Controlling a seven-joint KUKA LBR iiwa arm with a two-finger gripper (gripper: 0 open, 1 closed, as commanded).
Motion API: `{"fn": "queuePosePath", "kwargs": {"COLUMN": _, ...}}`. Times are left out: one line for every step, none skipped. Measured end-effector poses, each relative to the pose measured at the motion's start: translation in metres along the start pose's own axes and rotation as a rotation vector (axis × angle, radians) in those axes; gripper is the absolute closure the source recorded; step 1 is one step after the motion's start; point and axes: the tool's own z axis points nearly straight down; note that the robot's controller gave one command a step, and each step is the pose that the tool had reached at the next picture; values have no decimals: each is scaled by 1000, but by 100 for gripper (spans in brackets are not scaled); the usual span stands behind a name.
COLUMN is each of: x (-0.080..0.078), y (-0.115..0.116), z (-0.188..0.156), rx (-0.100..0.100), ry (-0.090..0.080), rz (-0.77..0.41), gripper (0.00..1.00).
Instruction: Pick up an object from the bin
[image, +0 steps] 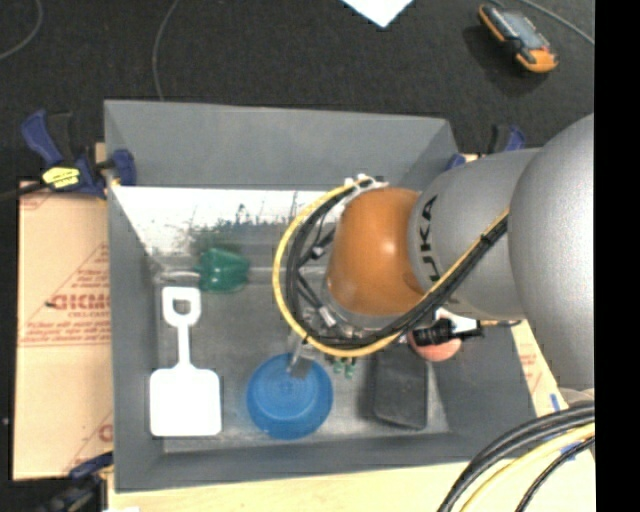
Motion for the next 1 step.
{"fn": "queuePosePath", "kwargs": {"x": -38, "y": -45, "z": -21, "rx": 1, "ry": -6, "rz": -10, "gripper": 100}}
